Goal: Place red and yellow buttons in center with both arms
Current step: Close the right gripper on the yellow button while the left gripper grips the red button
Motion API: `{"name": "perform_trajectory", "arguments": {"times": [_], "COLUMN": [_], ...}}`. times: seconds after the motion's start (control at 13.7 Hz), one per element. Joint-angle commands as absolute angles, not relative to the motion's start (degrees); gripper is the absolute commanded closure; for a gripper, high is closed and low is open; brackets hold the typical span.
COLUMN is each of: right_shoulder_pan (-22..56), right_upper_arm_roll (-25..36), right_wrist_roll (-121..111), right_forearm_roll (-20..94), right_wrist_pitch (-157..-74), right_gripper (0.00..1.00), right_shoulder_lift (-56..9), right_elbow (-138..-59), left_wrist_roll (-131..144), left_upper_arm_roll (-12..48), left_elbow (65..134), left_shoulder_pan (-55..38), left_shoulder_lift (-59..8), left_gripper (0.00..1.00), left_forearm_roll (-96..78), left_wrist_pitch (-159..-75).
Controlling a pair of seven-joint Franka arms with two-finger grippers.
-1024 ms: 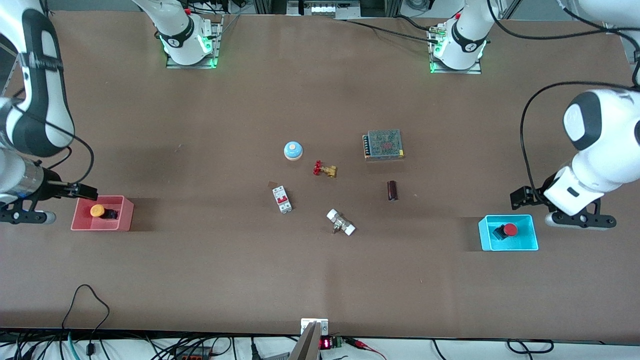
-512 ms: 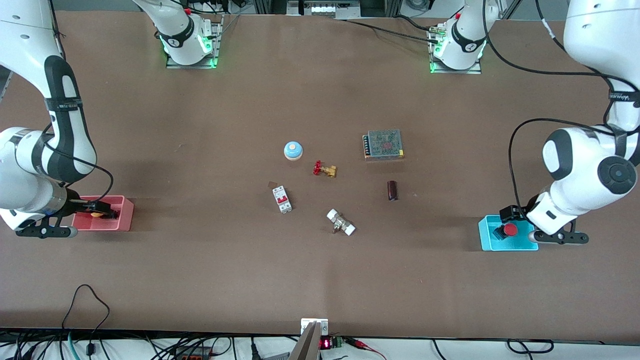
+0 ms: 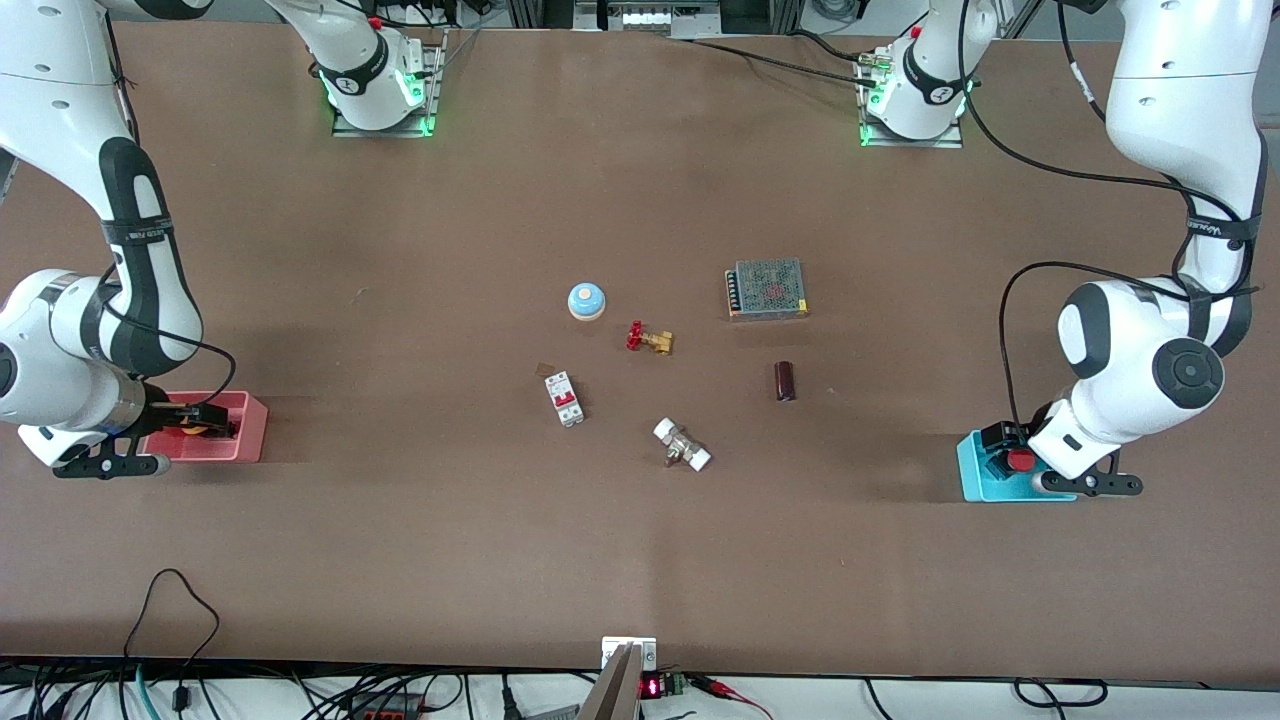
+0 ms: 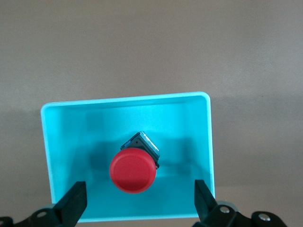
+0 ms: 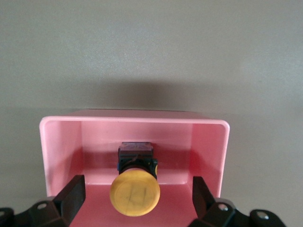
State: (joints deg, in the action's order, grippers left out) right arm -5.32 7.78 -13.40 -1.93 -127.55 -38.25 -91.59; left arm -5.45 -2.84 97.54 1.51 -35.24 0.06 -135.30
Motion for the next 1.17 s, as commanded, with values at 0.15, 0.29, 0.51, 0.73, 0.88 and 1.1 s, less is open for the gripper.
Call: {"name": "perform_trajectory", "arguments": {"times": [0.15, 0.29, 0.51, 0.73, 0.88, 1.1], "right_shoulder_pan": [-5.89, -5.89, -5.89, -5.89, -6.06, -6.15], "right_upper_arm_roll": [7.29, 7.21, 7.21, 7.21, 7.21, 7.29], "right_wrist_roll": [-14.59, -15.29, -16.08, -15.91, -15.82, -15.29], "right_forearm_roll": [-2.02, -2.02, -1.93, -1.85, -1.85, -1.85], "right_wrist_pitch": [-127.97, -127.97, -128.06, -128.41, -128.85, -128.76], "right_gripper": [0.0, 0.0, 0.0, 0.0, 0.03, 0.34], "right_shoulder_lift": [-40.34, -40.43, -41.04, -41.83, -42.01, -42.01], "right_elbow": [-90.53, -90.53, -90.44, -90.44, -90.44, -90.44], "left_wrist_roll": [-6.68, -6.68, -6.68, -6.68, -6.33, -5.8], "left_upper_arm_roll": [-3.08, -3.08, -3.08, -3.08, -3.08, -3.08], "left_elbow": [94.92, 94.92, 94.92, 94.92, 94.92, 94.83], "left_shoulder_pan": [1.67, 2.11, 2.29, 2.46, 2.55, 2.46], "left_shoulder_lift": [-37.79, -37.97, -37.97, -37.88, -37.88, -37.27], "left_gripper": [0.07, 0.16, 0.32, 0.5, 0.63, 0.71], "left_forearm_roll": [-0.44, -0.26, -0.18, -0.09, -0.09, -0.09], "left_wrist_pitch": [-138.24, -138.34, -138.43, -138.34, -138.25, -138.08]}}
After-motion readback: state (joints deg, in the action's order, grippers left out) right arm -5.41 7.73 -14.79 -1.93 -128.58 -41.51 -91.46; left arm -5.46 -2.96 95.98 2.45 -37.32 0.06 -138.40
